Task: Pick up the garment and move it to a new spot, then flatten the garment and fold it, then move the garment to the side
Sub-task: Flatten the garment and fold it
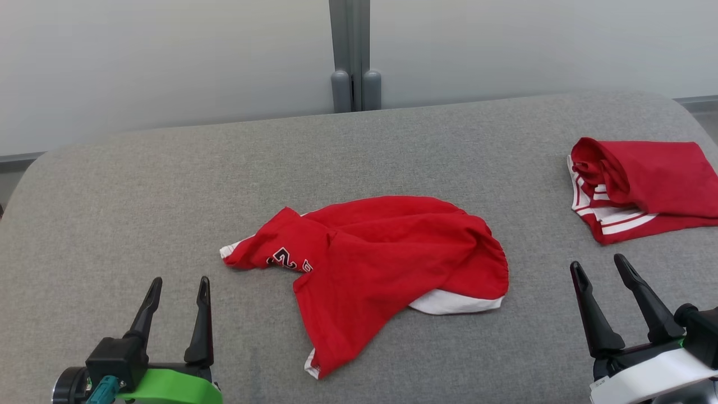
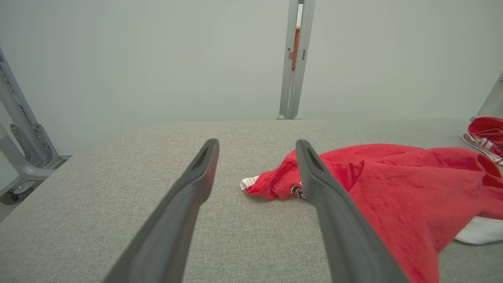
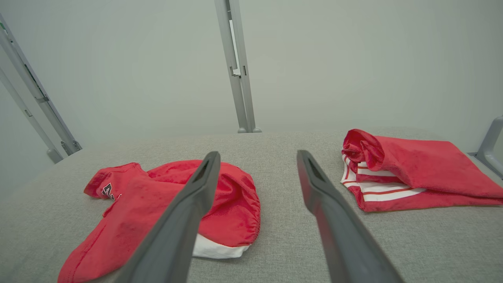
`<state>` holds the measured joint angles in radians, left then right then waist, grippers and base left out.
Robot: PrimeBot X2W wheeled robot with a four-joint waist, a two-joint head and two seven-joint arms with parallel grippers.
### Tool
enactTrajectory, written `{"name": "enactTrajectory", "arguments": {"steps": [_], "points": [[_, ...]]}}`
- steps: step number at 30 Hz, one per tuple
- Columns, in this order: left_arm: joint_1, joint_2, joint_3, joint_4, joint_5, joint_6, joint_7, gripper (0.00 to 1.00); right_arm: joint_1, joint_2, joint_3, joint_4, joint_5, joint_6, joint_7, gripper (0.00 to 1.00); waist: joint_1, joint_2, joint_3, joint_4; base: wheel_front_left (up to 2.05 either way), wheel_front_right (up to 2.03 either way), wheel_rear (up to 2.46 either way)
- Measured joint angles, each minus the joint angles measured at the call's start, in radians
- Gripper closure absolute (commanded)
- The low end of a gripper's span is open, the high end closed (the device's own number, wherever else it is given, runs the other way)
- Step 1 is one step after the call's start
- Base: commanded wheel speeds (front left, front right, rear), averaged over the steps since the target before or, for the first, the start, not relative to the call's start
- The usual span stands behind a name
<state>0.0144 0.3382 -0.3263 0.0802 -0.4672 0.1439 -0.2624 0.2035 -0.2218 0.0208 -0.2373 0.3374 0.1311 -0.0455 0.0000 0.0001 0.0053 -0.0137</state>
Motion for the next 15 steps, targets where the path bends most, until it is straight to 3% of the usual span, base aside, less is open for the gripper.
{"name": "enactTrajectory", "arguments": {"steps": [8, 15], "points": [[-0.007, 0.000, -0.029, -0.012, 0.008, -0.004, 0.020, 0.00, 0.000, 0.001, -0.004, -0.005, 0.000, 0.000, 0.000, 0.00, 0.0000, 0.0000, 0.015, 0.002, 0.00, 0.00, 0.00], [-0.093, -0.066, -0.156, 0.029, -0.006, -0.071, 0.175, 0.00, -0.027, -0.003, 0.010, -0.013, 0.001, 0.000, -0.001, 0.00, 0.0000, 0.0000, 0.071, 0.006, 0.00, 0.00, 0.00]]}}
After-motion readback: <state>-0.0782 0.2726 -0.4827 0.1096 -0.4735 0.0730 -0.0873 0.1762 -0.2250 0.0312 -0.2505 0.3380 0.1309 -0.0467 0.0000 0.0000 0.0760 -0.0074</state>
